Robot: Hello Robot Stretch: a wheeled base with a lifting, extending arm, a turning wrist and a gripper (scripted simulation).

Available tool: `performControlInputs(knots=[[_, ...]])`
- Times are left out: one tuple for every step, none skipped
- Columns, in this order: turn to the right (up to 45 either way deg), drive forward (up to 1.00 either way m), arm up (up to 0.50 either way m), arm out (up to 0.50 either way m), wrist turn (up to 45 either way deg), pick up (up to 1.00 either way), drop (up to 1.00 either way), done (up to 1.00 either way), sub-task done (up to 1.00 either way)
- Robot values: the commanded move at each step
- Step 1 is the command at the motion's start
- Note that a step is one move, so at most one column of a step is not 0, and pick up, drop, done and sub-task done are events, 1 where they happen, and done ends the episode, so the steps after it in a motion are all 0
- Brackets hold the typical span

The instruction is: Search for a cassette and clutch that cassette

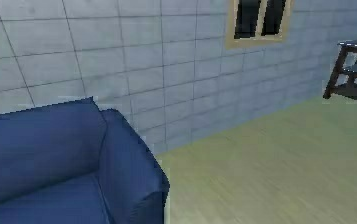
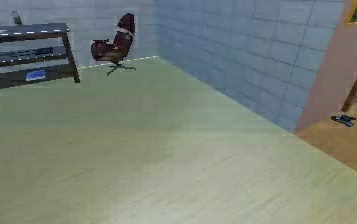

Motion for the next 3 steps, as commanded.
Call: performControlInputs(knots=[[45.0, 0.00, 0.00, 0.00, 0.0, 0.00, 0.00, 0.00, 0.00], [18.0, 0.00, 0.00, 0.00, 0.0, 0.00, 0.00, 0.00, 0.00], [0.0, 0.30, 0.00, 0.00, 0.0, 0.00, 0.00, 0.00, 0.00]])
